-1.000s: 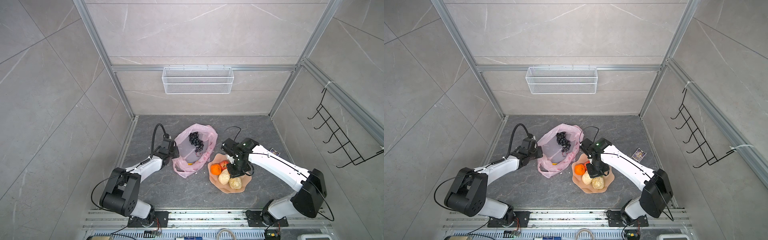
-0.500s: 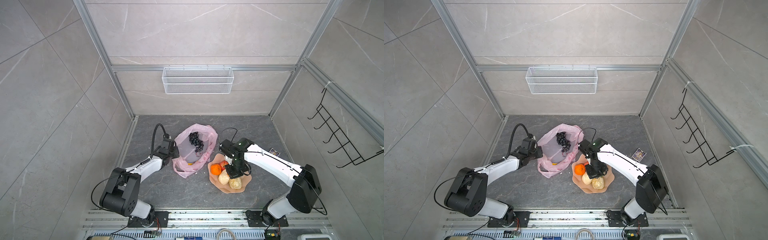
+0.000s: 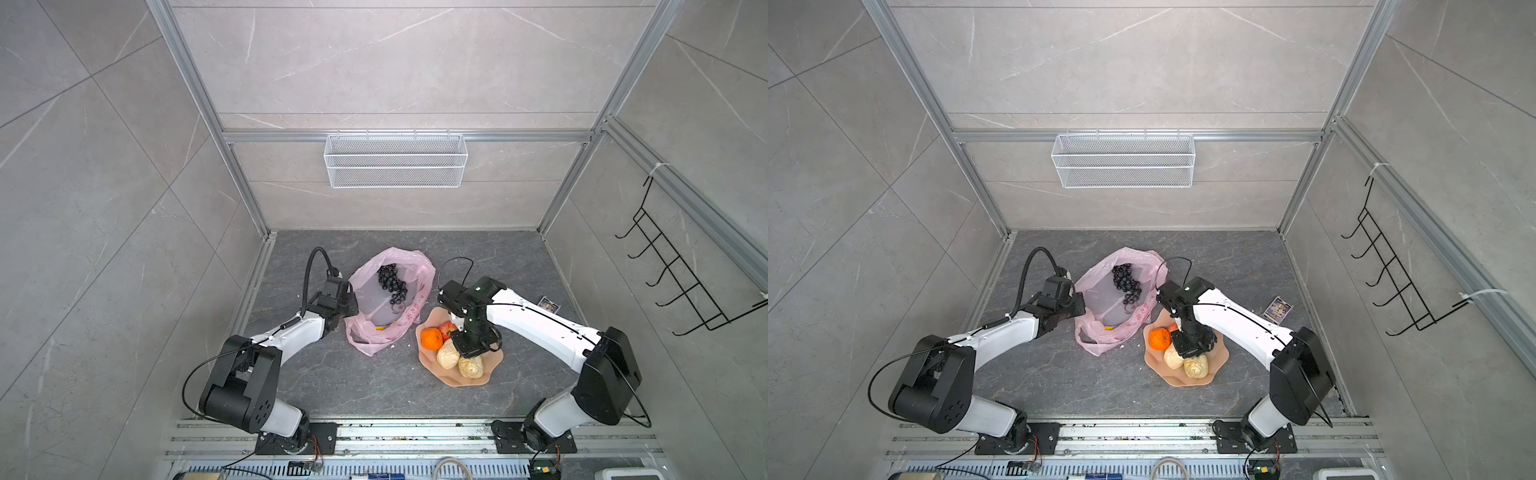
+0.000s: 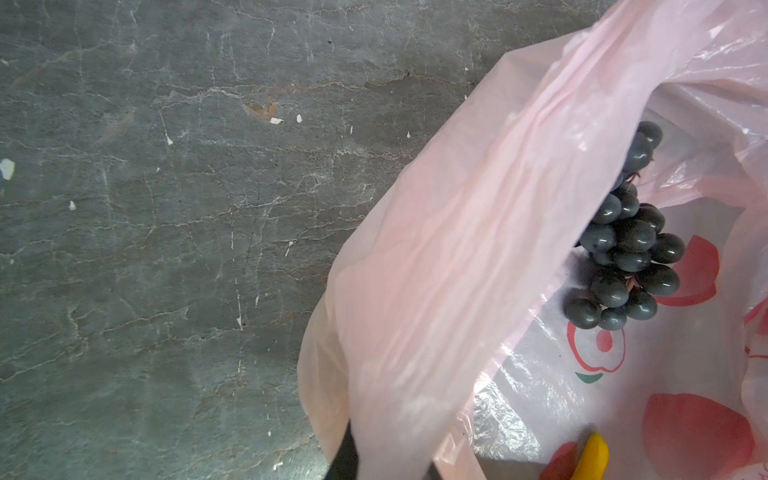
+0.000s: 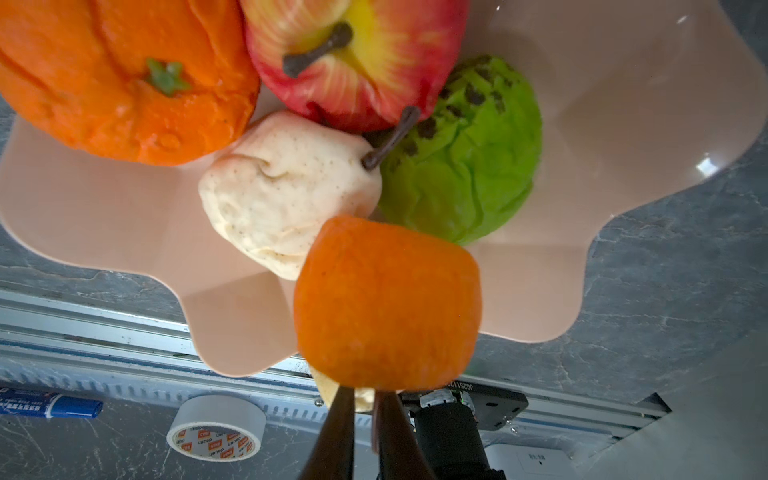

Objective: Take the fake fruits out of the plastic bag
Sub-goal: 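Lower the small orange fruit into the bowl and open the right gripper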

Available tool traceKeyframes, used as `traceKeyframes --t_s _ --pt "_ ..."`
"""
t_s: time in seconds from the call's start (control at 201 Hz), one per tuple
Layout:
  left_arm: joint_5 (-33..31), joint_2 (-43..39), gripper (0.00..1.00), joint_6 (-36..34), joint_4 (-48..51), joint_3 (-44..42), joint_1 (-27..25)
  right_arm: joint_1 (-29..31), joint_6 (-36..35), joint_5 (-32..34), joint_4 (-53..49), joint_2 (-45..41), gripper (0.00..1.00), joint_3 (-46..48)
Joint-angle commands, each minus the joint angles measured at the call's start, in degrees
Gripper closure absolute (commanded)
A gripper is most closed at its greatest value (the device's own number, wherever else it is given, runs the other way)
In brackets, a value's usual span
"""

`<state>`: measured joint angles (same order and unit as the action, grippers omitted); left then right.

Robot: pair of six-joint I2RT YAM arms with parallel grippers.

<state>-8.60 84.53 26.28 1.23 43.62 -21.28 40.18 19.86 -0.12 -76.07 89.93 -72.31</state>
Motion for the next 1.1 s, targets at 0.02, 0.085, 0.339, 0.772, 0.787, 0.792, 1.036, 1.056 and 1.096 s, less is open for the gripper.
traceKeyframes --t_s 0.02,0.085,0.339,0.772,0.787,0.792,1.036,1.056,1.096 --pt "0.3 -0.3 1.0 -1.0 -1.0 1.5 0.0 -0.4 0.4 2.6 -0.1 -0.2 0.82 -0.4" --pt "0.3 -0.4 1.0 -1.0 -1.0 1.5 -0.1 -0.5 0.5 3.2 -0.1 -0.3 0.8 -0.6" --pt "0.4 -0.2 1.0 -0.9 -1.0 1.6 -0.1 -0.6 0.7 5.1 -0.4 -1.6 0.68 -1.5" --pt "0.5 0.2 1.0 -0.9 -1.1 1.5 -0.1 -0.6 0.9 7.4 -0.6 -2.7 0.6 -2.7" --pt "0.5 0.2 1.0 -0.9 -1.1 1.5 -0.1 -0.6 0.9 7.6 -0.7 -2.9 0.59 -2.9" --pt "0.5 0.2 1.0 -0.9 -1.1 1.6 -0.1 -0.6 0.9 7.6 -0.8 -3.0 0.59 -3.1" --pt "1.3 0.8 1.0 -0.9 -1.2 1.9 -0.1 -0.1 1.1 9.8 -2.2 -5.9 0.45 -8.7" --pt "1.4 0.8 1.0 -0.9 -1.2 1.9 -0.1 0.0 1.3 10.1 -2.0 -6.1 0.45 -9.3" --pt "1.5 1.0 1.0 -0.8 -1.2 2.0 -0.1 0.4 1.9 10.4 -1.2 -6.5 0.44 -10.5"
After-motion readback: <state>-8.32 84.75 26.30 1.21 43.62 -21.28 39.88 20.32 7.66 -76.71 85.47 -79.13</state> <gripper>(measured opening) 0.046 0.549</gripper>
